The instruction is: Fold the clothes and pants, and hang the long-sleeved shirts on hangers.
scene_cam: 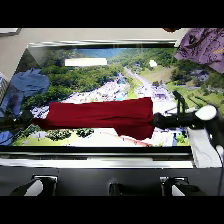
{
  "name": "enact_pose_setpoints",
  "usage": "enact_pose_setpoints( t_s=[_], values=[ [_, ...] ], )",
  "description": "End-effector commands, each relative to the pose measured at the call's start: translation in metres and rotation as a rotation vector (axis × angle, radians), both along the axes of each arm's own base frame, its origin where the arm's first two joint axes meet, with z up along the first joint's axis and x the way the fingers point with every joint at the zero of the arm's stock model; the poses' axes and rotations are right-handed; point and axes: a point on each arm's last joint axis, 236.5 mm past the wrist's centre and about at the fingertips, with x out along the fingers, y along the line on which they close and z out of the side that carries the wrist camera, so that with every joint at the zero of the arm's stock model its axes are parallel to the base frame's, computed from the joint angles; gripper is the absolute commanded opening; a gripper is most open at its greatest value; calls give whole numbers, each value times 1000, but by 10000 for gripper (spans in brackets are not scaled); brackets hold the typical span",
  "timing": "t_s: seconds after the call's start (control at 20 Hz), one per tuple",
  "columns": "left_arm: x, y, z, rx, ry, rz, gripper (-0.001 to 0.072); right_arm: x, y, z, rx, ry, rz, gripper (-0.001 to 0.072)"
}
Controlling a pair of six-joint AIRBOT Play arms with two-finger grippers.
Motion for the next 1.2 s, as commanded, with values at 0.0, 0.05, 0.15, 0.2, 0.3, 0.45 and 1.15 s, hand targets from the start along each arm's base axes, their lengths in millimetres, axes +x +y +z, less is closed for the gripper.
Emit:
enact_pose_setpoints(
  t_s=[0.0, 0.05, 0.15, 0.2, 0.3, 0.45, 1.15],
  values=[
    [37, 7, -14, 52, -65, -8, 12, 59, -7, -18, -15, -23, 5, 21],
    [46, 7, -18, 59, -67, -17, 12, 71, -8, -22, -13, -19, 3, 21],
    [64, 7, -25, 72, -59, -61, 12, 92, -9, -29, -11, -14, 12, 21],
    [73, 5, -28, 77, -55, -84, 12, 101, -10, -34, -13, -13, 12, 21],
    [91, 4, -36, 84, -46, -122, 12, 118, -13, -42, -20, -21, 14, 21],
    [110, 0, -53, 73, -18, -146, 12, 136, -17, -58, -28, -26, -19, 21],
    [127, -15, -83, 42, 49, -198, 126, 161, -22, -83, -17, -38, -102, 149]
  ],
)
